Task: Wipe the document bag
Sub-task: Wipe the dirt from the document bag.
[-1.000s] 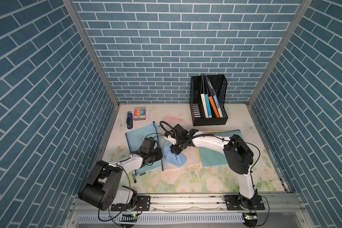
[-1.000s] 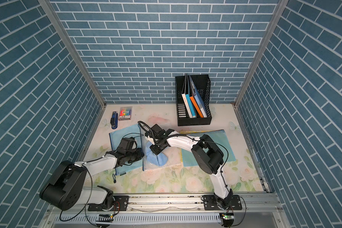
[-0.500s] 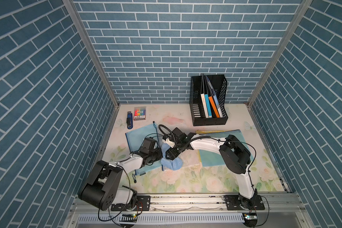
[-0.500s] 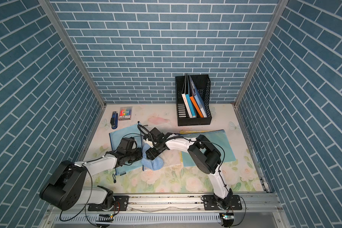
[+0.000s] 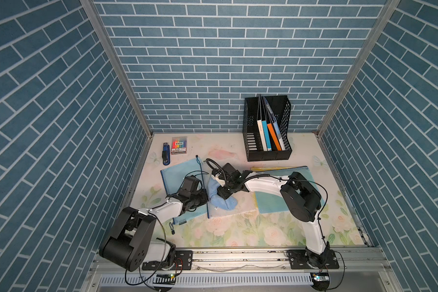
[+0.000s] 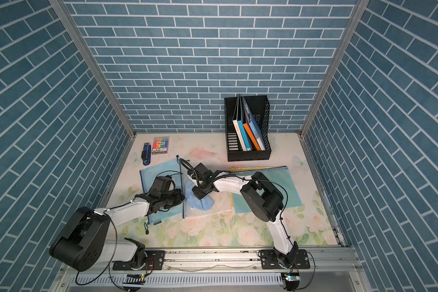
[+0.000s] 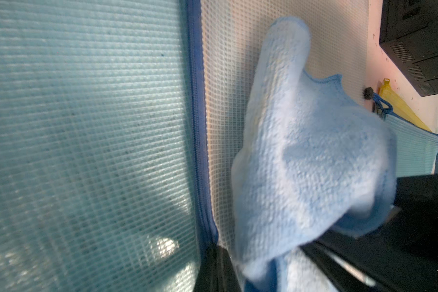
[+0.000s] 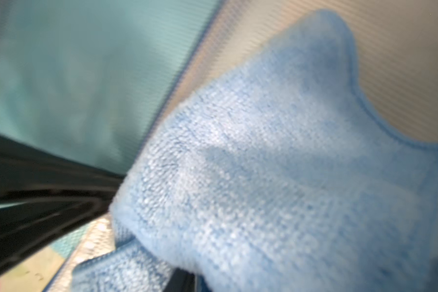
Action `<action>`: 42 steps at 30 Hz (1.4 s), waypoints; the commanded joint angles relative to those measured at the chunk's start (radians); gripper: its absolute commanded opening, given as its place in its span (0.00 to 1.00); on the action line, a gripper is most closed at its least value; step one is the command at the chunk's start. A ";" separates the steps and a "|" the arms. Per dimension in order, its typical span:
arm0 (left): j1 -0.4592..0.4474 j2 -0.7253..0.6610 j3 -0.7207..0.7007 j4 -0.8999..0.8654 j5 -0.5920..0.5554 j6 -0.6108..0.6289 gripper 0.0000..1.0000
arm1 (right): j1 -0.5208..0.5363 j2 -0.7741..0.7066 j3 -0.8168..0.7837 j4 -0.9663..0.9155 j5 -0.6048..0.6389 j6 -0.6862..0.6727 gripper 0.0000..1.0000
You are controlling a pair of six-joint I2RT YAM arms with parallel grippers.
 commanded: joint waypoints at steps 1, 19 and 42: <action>-0.006 -0.020 -0.012 -0.004 -0.013 0.000 0.00 | -0.081 -0.035 -0.042 -0.064 0.095 -0.016 0.25; -0.005 -0.053 -0.064 0.116 -0.048 -0.126 0.00 | 0.113 -0.114 -0.124 0.021 -0.227 -0.063 0.13; 0.015 -0.190 -0.189 0.203 -0.110 -0.278 0.00 | 0.084 -0.194 -0.175 -0.064 -0.092 -0.116 0.12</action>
